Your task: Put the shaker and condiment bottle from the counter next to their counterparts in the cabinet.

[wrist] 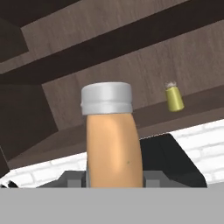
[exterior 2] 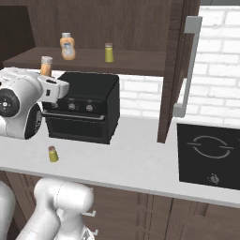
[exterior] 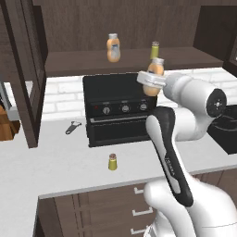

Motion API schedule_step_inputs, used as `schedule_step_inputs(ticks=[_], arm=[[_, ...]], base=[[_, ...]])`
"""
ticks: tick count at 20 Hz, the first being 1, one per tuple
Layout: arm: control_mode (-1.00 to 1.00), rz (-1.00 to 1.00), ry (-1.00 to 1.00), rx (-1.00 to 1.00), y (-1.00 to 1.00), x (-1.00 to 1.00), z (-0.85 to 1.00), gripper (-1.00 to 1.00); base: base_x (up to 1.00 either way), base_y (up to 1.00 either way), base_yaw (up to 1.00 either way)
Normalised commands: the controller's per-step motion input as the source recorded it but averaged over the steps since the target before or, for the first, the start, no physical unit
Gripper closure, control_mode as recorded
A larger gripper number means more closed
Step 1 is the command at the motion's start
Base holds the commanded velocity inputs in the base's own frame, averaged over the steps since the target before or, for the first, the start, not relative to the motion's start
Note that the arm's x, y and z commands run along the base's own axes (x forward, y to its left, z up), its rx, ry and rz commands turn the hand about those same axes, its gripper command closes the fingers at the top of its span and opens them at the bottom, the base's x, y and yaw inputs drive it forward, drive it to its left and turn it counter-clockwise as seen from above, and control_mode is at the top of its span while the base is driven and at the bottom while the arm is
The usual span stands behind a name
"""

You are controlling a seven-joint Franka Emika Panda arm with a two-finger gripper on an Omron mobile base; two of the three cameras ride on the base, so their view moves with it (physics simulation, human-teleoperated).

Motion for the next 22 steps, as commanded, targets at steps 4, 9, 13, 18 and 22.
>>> schedule_step_inputs(ticks=[4, 9, 13, 18, 22], arm=[[-1.00, 0.00, 0.00, 0.00, 0.00, 0.00, 0.56, 1.00], [-1.00, -0.05, -0.01, -0.02, 0.13, -0.03, 0.40, 1.00], [-1.00, 0.00, 0.00, -0.09, 0.33, -0.01, 0.06, 1.00], [-1.00, -0.01, 0.00, -0.13, 0.67, 0.08, 0.00, 1.00], [-1.00, 0.03, 0.00, -0.06, 0.28, 0.20, 0.01, 1.00]], base=[[0.00, 0.00, 0.00], [0.00, 0.00, 0.00], [0.00, 0.00, 0.00], [0.00, 0.00, 0.00], [0.00, 0.00, 0.00]])
